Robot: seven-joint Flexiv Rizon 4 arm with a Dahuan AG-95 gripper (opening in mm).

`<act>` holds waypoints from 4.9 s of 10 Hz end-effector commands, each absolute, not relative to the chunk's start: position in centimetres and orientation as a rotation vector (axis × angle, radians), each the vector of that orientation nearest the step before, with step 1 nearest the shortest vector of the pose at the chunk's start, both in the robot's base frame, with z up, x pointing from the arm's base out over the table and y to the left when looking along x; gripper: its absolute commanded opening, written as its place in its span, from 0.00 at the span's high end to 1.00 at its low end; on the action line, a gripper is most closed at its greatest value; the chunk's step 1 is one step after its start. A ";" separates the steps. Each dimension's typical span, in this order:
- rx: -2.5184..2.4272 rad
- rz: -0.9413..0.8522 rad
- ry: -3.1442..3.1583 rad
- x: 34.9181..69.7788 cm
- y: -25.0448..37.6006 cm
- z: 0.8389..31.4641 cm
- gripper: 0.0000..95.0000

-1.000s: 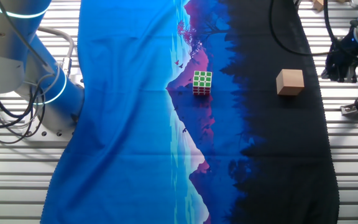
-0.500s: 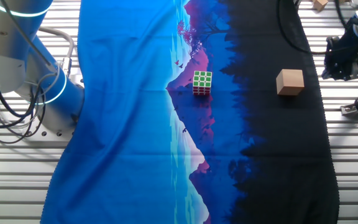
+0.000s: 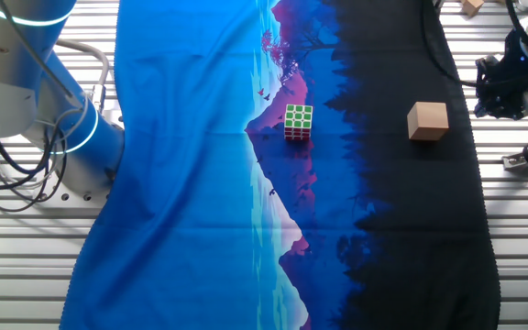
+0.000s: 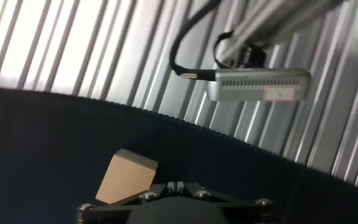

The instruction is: Pick up one small block

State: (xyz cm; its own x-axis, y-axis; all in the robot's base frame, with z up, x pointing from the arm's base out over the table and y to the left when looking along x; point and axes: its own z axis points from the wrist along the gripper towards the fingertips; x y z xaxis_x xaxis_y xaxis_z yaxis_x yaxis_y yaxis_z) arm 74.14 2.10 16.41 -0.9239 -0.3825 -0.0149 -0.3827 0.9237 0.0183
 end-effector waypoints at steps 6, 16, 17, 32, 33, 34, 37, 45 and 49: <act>-0.448 0.041 3.099 72.0 2.4 15.6 1.00; -0.200 0.050 3.131 72.3 8.5 14.0 1.00; -0.212 0.047 3.132 72.1 8.6 13.8 1.00; -0.048 0.047 3.142 72.1 8.1 9.7 0.00; -0.047 0.046 3.143 72.2 8.1 9.3 0.00; -0.046 0.048 3.144 72.2 8.0 8.6 0.00; -0.048 0.051 3.146 72.3 8.0 6.9 0.00; -0.029 0.044 3.146 71.5 8.5 3.6 0.20; -0.020 0.045 3.150 71.0 8.0 3.7 1.00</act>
